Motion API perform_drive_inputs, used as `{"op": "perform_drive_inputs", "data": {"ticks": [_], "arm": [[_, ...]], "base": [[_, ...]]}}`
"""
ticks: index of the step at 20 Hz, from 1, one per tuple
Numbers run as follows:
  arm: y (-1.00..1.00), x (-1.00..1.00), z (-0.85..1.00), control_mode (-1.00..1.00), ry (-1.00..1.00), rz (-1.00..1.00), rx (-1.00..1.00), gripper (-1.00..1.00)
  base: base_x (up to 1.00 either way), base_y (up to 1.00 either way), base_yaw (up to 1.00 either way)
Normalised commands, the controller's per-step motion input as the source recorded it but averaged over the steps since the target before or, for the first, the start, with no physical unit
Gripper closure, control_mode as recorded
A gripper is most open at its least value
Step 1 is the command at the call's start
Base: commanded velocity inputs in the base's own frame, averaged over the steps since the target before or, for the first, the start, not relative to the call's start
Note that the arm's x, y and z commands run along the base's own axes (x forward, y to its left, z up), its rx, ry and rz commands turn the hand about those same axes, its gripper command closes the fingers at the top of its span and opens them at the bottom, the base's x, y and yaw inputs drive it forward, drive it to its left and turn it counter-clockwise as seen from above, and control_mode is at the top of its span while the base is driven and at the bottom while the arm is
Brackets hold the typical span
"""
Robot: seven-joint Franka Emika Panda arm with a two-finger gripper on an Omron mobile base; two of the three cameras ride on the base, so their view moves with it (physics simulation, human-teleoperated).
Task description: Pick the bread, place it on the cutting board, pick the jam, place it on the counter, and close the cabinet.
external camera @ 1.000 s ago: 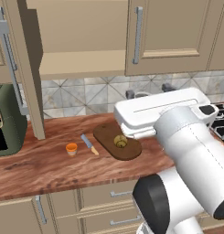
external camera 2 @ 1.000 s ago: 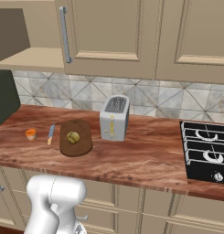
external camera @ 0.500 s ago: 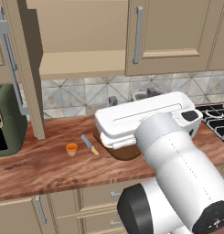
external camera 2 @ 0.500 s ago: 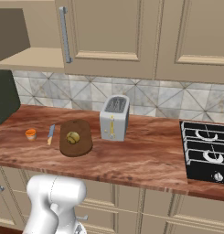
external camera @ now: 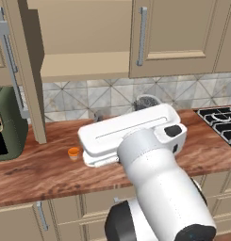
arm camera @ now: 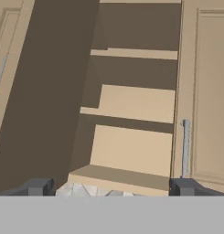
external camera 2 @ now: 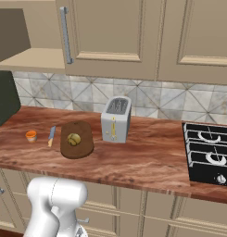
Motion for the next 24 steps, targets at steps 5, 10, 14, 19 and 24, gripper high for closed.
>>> {"op": "perform_drive_inputs", "data": {"ticks": [5,10,14,19,24], "arm": [[0.37,0.0,-0.14,-1.0,0.0,0.0,-0.05,-1.0],[0.39,0.0,-0.11,-1.0,0.0,0.0,-0.05,-1.0],[0.33,0.0,-0.1,-1.0,0.0,0.0,-0.03,-1.0],[0.28,0.0,-0.02,-1.0,0.0,0.0,-0.01,-1.0],[0.26,0.0,-0.01,-1.0,0.0,0.0,-0.01,-1.0]], "base": [[0.0,0.0,0.0],[0.0,0.0,0.0],[0.0,0.0,0.0],[0.0,0.0,0.0],[0.0,0.0,0.0]]}}
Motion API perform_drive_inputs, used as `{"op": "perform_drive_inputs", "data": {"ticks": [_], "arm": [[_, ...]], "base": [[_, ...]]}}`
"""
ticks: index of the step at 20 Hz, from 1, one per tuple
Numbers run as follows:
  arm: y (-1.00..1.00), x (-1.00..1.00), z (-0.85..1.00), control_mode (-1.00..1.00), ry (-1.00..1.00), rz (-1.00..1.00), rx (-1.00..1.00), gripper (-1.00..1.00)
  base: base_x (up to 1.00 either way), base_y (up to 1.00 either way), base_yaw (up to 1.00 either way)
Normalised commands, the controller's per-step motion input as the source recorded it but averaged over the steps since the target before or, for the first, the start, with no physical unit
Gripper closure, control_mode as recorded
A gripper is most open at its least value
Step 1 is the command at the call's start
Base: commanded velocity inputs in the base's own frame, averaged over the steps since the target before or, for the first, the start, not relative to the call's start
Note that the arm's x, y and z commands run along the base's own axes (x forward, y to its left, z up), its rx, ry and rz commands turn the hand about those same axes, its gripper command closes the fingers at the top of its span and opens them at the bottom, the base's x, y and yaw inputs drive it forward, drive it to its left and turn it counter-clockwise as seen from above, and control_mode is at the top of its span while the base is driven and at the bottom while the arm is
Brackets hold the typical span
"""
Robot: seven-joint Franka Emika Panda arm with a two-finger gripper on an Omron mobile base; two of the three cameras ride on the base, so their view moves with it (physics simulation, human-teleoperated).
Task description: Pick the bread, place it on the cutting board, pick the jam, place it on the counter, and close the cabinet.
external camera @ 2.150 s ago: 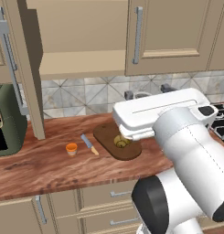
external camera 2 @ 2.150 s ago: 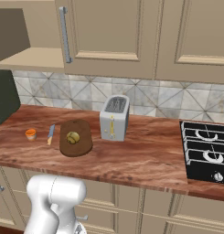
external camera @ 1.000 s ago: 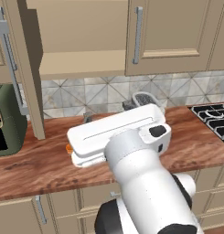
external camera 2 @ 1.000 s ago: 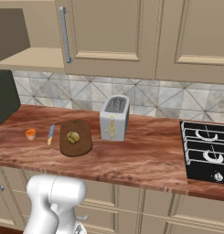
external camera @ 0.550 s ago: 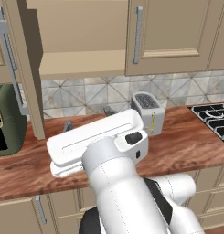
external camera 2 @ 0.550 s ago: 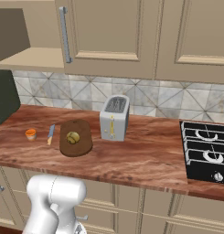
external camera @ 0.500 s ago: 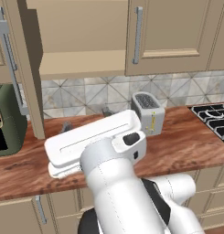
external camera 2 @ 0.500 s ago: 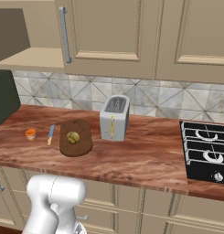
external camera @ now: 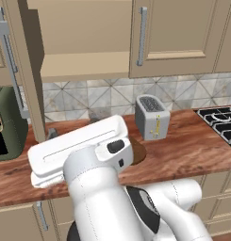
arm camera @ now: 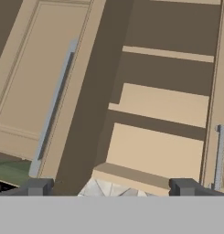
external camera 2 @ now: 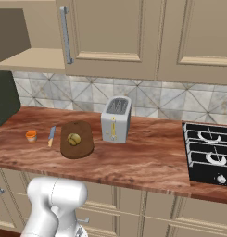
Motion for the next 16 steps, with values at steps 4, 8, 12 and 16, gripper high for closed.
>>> {"op": "perform_drive_inputs", "data": {"ticks": [4,8,12,16], "arm": [[0.26,0.0,-0.04,-1.0,0.0,0.0,0.0,-1.0],[0.3,0.0,-0.14,-1.0,0.0,0.0,-0.02,-1.0],[0.32,0.0,-0.14,-1.0,0.0,0.0,-0.02,-1.0],[0.29,0.0,-0.04,-1.0,0.0,0.0,-0.01,-1.0]], "base": [[0.0,0.0,0.0],[0.0,0.0,0.0],[0.0,0.0,0.0],[0.0,0.0,0.0]]}}
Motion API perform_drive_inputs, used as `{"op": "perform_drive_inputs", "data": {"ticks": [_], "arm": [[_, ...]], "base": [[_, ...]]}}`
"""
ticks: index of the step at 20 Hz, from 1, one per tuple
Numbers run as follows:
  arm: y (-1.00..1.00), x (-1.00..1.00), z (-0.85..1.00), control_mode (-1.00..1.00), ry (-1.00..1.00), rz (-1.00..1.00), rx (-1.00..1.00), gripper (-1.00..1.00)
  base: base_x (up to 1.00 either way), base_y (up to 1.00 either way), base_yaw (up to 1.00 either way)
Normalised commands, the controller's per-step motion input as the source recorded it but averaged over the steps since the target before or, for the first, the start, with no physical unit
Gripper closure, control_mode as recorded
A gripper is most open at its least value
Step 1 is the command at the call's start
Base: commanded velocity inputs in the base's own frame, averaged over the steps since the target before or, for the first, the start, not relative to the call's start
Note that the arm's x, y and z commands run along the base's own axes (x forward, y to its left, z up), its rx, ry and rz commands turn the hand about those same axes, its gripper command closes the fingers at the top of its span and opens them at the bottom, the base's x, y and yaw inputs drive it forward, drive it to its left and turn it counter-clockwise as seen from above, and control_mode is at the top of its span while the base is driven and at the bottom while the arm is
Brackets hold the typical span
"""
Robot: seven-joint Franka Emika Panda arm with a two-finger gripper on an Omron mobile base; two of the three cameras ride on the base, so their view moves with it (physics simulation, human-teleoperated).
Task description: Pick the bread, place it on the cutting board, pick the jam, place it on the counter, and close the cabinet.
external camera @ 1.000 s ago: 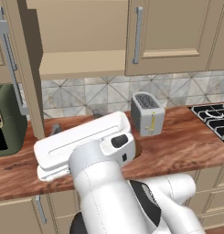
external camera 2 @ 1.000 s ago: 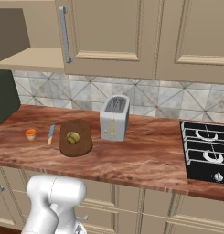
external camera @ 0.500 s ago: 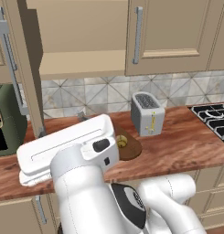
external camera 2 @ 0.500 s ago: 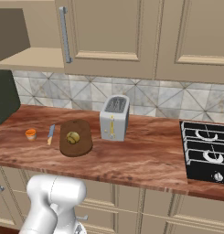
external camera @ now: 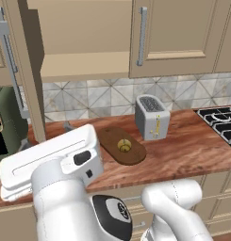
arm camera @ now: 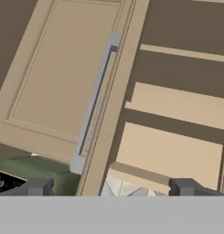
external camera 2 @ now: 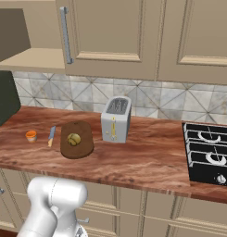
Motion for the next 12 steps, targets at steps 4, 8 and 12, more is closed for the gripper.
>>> {"op": "perform_drive_inputs", "data": {"ticks": [4,8,12], "arm": [[0.2,0.0,0.0,-1.0,0.0,0.0,0.0,-1.0],[0.08,0.0,0.0,-1.0,0.0,0.0,0.0,-1.0],[0.01,0.0,0.0,-1.0,-0.01,-0.01,0.0,-1.0]], "base": [[0.0,0.0,0.0],[0.0,0.0,0.0],[0.0,0.0,0.0]]}}
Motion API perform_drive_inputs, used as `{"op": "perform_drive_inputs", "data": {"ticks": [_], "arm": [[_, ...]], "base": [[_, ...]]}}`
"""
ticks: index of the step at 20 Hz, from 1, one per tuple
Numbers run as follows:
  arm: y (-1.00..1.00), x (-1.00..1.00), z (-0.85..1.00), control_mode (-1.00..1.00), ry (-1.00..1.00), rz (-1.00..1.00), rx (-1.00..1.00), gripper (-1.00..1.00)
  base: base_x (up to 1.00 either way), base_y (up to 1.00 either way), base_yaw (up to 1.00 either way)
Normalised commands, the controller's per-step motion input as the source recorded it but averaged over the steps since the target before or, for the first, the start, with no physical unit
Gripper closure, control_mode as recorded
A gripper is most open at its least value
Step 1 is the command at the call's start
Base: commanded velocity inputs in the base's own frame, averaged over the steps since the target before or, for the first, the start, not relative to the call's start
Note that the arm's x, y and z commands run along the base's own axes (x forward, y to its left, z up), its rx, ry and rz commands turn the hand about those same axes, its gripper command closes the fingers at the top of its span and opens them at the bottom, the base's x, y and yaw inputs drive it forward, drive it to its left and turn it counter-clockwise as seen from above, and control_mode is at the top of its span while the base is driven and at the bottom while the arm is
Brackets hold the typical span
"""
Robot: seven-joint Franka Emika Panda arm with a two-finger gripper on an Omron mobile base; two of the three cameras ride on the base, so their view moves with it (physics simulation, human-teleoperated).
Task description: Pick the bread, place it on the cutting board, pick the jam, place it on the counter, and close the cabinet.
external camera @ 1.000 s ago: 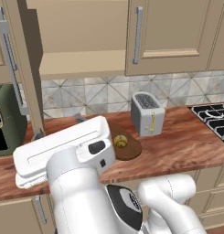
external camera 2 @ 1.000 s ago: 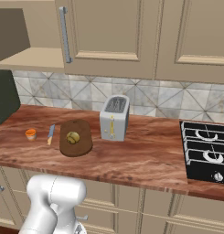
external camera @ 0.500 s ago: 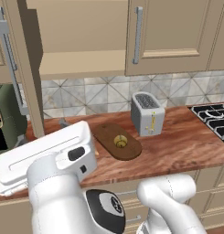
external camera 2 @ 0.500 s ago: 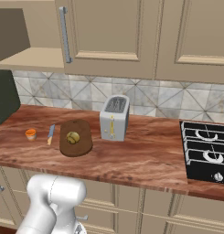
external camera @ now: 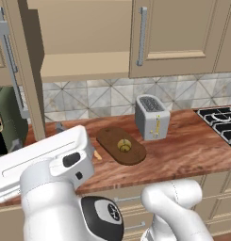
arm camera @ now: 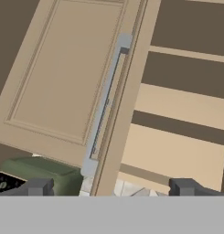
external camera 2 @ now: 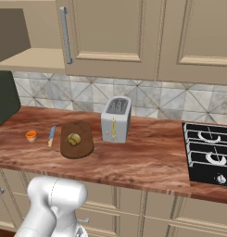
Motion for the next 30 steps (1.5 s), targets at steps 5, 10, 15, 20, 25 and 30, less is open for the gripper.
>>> {"op": "perform_drive_inputs", "data": {"ticks": [5,10,15,20,25,30], "arm": [[0.08,0.0,0.0,-1.0,-0.01,-0.02,0.0,-1.0],[0.21,0.01,-0.03,-1.0,0.0,-0.01,0.0,-1.0],[0.2,0.02,-0.04,-1.0,0.0,-0.02,0.0,-1.0],[0.15,0.03,-0.08,-1.0,0.0,-0.05,0.0,-1.0],[0.15,0.05,-0.13,-1.0,0.0,-0.05,0.0,-1.0],[0.15,0.07,-0.08,-1.0,0.0,-0.05,0.0,-1.0]], "base": [[0.0,0.0,0.0],[0.0,0.0,0.0],[0.0,0.0,0.0],[0.0,0.0,0.0],[0.0,0.0,0.0],[0.0,0.0,0.0]]}}
